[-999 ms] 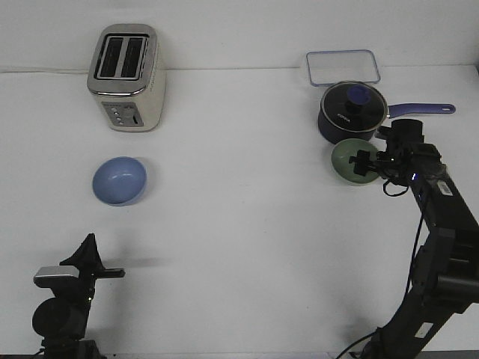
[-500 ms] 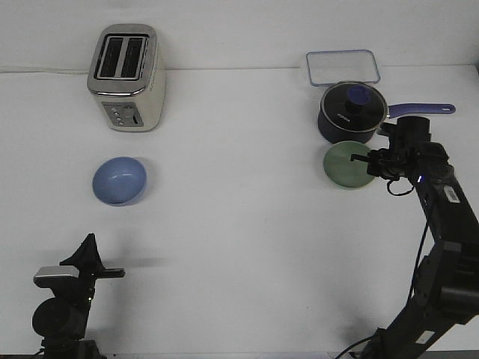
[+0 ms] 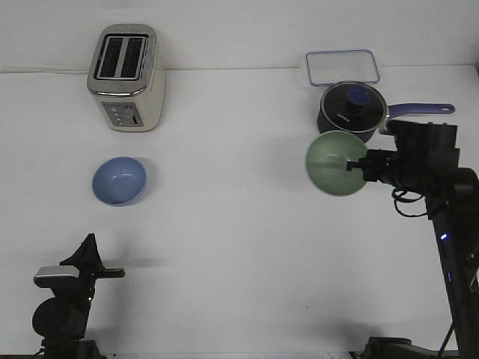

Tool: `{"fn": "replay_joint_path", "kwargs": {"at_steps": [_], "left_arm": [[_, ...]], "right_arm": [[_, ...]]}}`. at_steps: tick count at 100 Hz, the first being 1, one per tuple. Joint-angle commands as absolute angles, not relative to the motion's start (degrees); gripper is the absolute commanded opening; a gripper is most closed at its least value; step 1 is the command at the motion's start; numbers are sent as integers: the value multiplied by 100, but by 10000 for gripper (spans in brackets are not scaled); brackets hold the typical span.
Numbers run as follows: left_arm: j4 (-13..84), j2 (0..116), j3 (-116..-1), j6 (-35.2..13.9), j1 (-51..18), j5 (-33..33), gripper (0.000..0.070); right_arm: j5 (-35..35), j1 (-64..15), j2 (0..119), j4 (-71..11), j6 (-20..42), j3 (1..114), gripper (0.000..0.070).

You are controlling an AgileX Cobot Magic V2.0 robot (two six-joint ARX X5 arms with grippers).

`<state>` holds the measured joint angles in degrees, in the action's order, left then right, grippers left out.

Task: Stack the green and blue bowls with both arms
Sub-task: 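Lift the green bowl with the right gripper and carry it toward the robot's center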

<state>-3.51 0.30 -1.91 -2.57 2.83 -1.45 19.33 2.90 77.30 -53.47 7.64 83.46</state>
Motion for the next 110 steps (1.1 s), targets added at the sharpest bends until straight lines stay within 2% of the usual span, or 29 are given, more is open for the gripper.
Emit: {"fn": "replay_joint_path", "kwargs": {"at_steps": [1,22,58,78,110], "left_arm": [[-440,23,-82,-309,283,-134,14],[-440,23,-82,-311,283,-134,14],[-440,23,-82,-311,283,-134,15],[-443,23,-82,-311,283,-134,15],[-443,23,-82,-309,283,-134,15]], "right_arm": [[1970,-19,7592,-5323,725,8248,0],[1938,-1409,7081,-5210,1015,7218,0],[1815,-3339,7229,-3763,1997,5391,1],[1691,-3723,7634,-3634,2016,5245,0],[1712,-3868,8029,-3640,1929,5245,0]]}}
